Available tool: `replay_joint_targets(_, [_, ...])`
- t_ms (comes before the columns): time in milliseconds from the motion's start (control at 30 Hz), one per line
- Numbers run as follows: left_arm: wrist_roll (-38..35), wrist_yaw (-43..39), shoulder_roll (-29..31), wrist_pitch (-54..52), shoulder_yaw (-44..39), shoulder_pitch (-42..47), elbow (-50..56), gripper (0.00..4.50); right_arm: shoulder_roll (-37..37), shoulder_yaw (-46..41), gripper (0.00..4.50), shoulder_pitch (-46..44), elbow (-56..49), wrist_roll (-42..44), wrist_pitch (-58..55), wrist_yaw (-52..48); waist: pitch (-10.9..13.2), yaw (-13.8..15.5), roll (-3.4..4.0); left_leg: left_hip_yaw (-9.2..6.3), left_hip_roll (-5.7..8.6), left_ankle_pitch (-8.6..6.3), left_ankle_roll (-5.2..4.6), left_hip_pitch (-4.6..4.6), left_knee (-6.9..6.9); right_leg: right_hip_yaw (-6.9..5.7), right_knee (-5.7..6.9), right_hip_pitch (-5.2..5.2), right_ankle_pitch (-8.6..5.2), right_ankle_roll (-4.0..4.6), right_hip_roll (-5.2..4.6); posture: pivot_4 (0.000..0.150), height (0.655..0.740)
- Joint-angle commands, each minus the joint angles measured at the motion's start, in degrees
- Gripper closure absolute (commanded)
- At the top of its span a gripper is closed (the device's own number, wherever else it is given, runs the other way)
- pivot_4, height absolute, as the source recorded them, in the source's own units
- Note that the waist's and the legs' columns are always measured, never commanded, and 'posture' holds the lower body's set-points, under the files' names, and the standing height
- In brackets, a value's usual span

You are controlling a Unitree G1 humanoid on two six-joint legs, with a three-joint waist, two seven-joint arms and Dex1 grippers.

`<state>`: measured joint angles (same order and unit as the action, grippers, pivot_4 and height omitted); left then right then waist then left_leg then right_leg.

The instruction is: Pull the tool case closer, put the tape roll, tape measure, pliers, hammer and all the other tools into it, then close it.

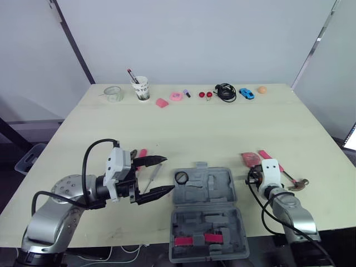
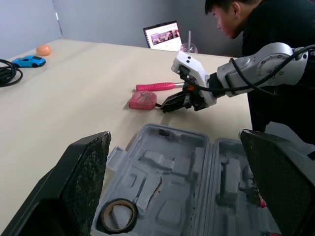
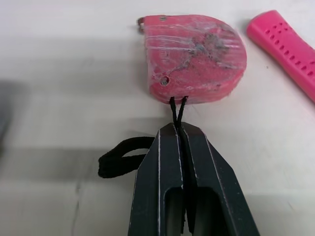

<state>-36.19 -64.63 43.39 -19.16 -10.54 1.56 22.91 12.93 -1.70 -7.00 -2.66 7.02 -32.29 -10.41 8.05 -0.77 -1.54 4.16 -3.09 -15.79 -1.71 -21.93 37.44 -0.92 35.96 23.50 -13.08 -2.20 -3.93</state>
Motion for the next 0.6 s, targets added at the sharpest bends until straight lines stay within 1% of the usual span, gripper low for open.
replay_joint_targets(33, [-1.05, -2.64, 0.59, 0.72, 1.04, 0.87, 0.53, 0.0, 3.57, 0.03, 4.47, 4.94, -5.94, 1.73, -1.87, -5.11, -0.01, 0.15, 0.0, 0.01, 0.0, 0.0, 0.0, -0.01, 0.0, -0.02, 0.0, -0.01, 0.0, 0.0, 0.0, 0.15, 0.74])
replay_joint_targets(233, [-1.23, -6.26, 1.49, 0.35, 3.08, 2.59, 0.92, 0.0, 6.63, -1.12, 4.47, 12.42, -13.52, 6.19, -4.56, -10.58, -0.03, 0.1, -0.04, 0.01, 0.01, 0.0, 0.0, 0.0, 0.0, 0.01, -0.01, -0.01, -0.01, -0.01, 0.01, 0.15, 0.74])
replay_joint_targets(467, [-1.94, -10.87, 3.16, -0.2, 4.82, 4.35, 1.25, 0.0, 12.9, -1.1, 4.47, 24.21, -24.91, 10.4, -7.37, -17.75, -0.03, 0.25, -0.04, -0.02, -0.02, 0.0, 0.0, 0.03, 0.01, 0.07, 0.0, -0.01, -0.01, 0.0, 0.07, 0.15, 0.74])
replay_joint_targets(600, [-2.52, -13.55, 4.49, -0.25, 5.18, 4.59, 1.25, 0.0, 16.06, -1.07, 4.47, 29.66, -29.66, 13.21, -9.19, -20.76, -0.04, 0.29, -0.05, -0.03, -0.02, -0.01, 0.0, 0.03, 0.01, 0.08, -0.01, -0.02, -0.03, -0.01, 0.1, 0.15, 0.74])
